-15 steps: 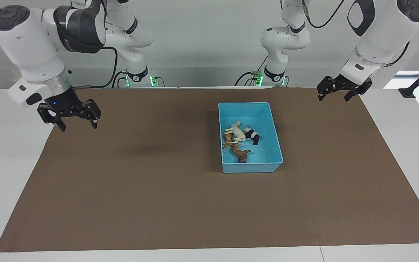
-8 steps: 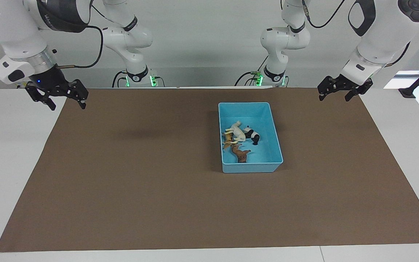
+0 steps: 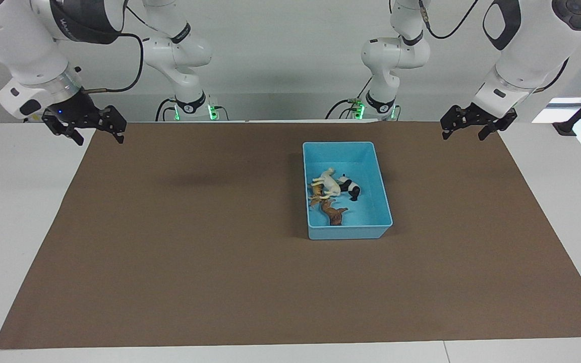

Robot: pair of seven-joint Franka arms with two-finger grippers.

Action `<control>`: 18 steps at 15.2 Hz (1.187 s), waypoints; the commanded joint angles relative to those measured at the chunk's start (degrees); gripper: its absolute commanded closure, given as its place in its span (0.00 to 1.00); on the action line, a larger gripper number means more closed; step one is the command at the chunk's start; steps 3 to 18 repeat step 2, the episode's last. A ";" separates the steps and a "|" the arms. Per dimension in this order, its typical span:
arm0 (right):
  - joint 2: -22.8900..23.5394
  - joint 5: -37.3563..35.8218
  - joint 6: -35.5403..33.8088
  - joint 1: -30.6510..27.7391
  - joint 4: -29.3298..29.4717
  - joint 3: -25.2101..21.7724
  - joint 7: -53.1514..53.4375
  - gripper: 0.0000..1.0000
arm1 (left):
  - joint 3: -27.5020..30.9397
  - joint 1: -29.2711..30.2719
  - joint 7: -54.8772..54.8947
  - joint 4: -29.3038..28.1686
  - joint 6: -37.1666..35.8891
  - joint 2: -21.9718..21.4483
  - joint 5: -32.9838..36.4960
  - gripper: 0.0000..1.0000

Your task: Put all toys into storage box

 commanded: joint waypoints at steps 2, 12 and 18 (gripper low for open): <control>-0.06 -0.77 0.66 -0.41 0.04 0.85 1.66 0.00 | 0.37 -0.05 0.41 -0.51 -0.78 -0.56 -0.48 0.00; -0.06 -0.77 0.66 -0.41 0.04 0.85 1.66 0.00 | 0.37 -0.05 0.41 -0.51 -0.78 -0.56 -0.48 0.00; -0.06 -0.77 0.66 -0.41 0.04 0.85 1.66 0.00 | 0.37 -0.05 0.41 -0.51 -0.78 -0.56 -0.48 0.00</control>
